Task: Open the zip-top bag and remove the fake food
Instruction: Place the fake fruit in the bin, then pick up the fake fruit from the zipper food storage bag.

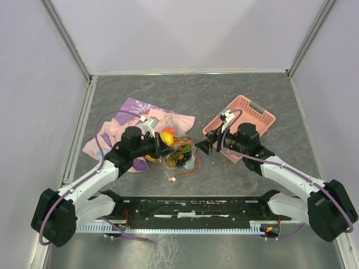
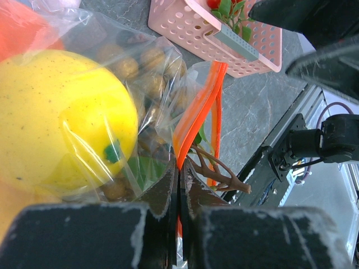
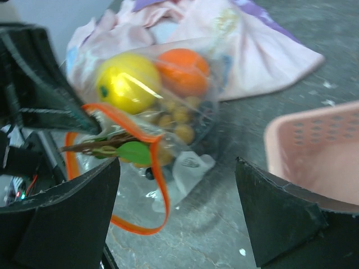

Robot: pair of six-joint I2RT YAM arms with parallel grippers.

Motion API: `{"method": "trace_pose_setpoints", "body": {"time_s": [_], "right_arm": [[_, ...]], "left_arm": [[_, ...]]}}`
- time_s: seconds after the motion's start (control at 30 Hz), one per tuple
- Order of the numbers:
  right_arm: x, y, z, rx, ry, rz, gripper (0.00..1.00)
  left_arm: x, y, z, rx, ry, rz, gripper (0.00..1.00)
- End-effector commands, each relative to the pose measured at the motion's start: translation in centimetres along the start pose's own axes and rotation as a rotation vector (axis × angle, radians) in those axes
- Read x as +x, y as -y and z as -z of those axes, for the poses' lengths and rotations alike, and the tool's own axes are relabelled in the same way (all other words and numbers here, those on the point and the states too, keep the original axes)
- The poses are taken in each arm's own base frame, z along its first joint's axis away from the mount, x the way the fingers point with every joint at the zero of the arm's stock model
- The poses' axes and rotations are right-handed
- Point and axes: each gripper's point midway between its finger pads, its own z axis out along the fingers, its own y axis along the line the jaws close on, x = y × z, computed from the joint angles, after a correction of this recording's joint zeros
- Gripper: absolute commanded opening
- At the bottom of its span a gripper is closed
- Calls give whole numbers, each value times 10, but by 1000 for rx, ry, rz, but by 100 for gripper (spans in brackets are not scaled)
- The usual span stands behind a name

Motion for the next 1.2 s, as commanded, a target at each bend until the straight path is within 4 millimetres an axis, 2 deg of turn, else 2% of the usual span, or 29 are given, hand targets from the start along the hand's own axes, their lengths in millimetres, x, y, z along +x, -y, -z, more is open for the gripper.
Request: {"method": "trace_pose_setpoints", "body": {"time_s": [0.0, 0.17, 0.27, 0.43, 0.7, 0.97, 1.17], "right_arm": [[-14, -43, -1, -182, 85, 256, 92], [6, -72, -3, -314, 116, 450, 99], [11, -84, -3, -374, 169, 551, 99], [21, -93, -11, -425, 156, 667, 99], [26, -100, -34, -456, 124, 786, 100], [31, -103, -53, -438, 97, 830, 85], [40, -101, -65, -427, 55, 824, 67]], "left_arm": [[-10, 9, 0, 43, 40, 5, 3], [-11, 10, 0, 47, 40, 4, 3], [-10, 10, 0, 48, 36, 7, 3], [-11, 11, 0, 54, 38, 6, 3], [-10, 12, -2, 66, 30, 11, 3], [-10, 12, -3, 67, 26, 10, 3], [-9, 12, -3, 68, 22, 12, 3]]}}
